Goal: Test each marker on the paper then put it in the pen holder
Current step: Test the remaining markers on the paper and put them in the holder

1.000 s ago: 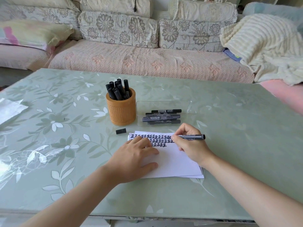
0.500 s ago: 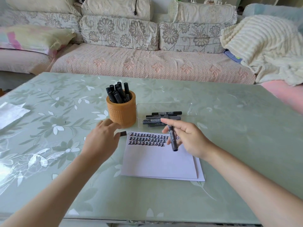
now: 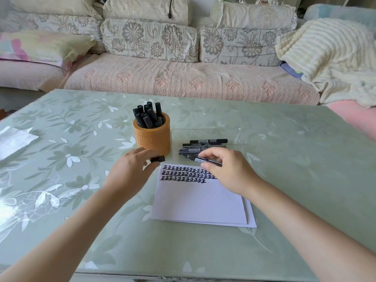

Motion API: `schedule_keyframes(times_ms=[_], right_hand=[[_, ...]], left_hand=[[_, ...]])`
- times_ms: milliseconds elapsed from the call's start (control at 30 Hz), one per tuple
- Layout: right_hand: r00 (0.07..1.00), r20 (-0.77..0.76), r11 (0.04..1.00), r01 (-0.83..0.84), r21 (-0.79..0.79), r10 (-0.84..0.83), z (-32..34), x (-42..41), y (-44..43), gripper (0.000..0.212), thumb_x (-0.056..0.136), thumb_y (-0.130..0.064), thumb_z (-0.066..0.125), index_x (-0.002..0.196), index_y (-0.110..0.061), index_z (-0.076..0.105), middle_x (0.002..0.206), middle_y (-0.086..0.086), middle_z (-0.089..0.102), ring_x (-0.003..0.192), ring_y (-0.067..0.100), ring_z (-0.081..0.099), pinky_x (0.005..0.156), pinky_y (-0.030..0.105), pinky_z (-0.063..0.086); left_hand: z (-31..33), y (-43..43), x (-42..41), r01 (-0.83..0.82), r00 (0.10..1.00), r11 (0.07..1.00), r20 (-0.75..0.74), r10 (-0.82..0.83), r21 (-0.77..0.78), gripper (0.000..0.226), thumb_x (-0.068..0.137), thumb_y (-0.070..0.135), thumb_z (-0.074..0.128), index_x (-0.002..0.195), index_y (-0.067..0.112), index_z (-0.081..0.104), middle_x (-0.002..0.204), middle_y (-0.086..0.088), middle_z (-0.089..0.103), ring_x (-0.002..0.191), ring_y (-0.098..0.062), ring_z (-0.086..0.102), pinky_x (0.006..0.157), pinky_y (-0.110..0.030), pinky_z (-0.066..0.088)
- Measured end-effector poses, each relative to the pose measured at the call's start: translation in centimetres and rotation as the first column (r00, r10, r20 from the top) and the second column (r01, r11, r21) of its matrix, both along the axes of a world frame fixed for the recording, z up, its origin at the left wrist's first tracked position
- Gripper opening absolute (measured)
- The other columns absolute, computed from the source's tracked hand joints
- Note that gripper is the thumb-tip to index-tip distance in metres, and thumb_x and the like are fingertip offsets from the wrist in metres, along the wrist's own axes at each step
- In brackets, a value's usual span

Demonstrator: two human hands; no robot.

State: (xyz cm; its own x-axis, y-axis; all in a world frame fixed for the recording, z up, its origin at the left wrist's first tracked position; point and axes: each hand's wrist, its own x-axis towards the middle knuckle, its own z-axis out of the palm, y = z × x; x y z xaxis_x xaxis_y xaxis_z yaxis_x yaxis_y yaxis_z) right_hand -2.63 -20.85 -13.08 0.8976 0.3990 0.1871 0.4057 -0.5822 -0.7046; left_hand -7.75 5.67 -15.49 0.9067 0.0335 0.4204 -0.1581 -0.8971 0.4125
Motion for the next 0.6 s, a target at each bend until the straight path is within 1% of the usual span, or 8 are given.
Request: schedule_keyframes(times_ms=[67,100,200,433,600], right_hand=[[0.999,0.048,0.998,0.007,-0.057,-0.005,0.2,-0.1,-0.1,0.020,0.089,-0.029,0.069,0.109,-0.033,0.071,0.104,-0.021,0.068,0.103,-0.001,0.061,0.091,0.024,0.047],[0.998,0.070,0.997,0.000,-0.080,0.005,0.2,-0.2,-0.1,0.019,0.090,-0.029,0.068,0.108,-0.033,0.071,0.105,-0.021,0.068,0.103,0.001,0.060,0.091,0.026,0.048],[0.993,0.111,0.990,-0.024,-0.136,0.039,0.3,-0.4,0.1,0.017,0.090,-0.029,0.066,0.105,-0.034,0.070,0.101,-0.021,0.065,0.099,0.004,0.060,0.087,0.028,0.048],[0.987,0.146,0.987,-0.041,-0.154,0.063,0.2,-0.6,0.2,0.015,0.089,-0.027,0.066,0.102,-0.033,0.070,0.100,-0.020,0.065,0.094,0.006,0.060,0.084,0.031,0.049],[0.988,0.129,0.985,-0.067,-0.160,0.088,0.1,-0.8,0.5,0.014,0.090,-0.030,0.065,0.102,-0.033,0.070,0.101,-0.018,0.066,0.095,0.008,0.061,0.086,0.033,0.050]], left_hand=[[0.4,-0.7,-0.5,0.077,0.997,0.997,0.015,-0.076,-0.025,0.014,0.089,0.028,0.065,0.102,0.031,0.069,0.087,0.014,0.061,0.073,-0.004,0.057,0.062,-0.030,0.051],[0.5,-1.1,-0.7,0.110,0.994,0.993,0.016,-0.110,-0.032,0.014,0.090,0.027,0.064,0.103,0.029,0.069,0.087,0.015,0.060,0.073,-0.002,0.056,0.063,-0.029,0.050],[0.6,-2.1,-1.1,0.172,0.985,0.984,0.024,-0.171,-0.036,0.012,0.091,0.025,0.063,0.101,0.027,0.069,0.084,0.016,0.057,0.074,-0.002,0.055,0.064,-0.027,0.050],[0.5,-2.4,-1.1,0.183,0.983,0.982,-0.001,-0.183,-0.051,0.010,0.091,0.027,0.061,0.097,0.033,0.067,0.083,0.018,0.055,0.076,-0.002,0.056,0.063,-0.024,0.047],[0.6,-2.8,-1.3,0.206,0.978,0.977,-0.009,-0.207,-0.052,0.011,0.092,0.029,0.060,0.099,0.034,0.067,0.083,0.019,0.053,0.078,-0.003,0.056,0.063,-0.024,0.048]])
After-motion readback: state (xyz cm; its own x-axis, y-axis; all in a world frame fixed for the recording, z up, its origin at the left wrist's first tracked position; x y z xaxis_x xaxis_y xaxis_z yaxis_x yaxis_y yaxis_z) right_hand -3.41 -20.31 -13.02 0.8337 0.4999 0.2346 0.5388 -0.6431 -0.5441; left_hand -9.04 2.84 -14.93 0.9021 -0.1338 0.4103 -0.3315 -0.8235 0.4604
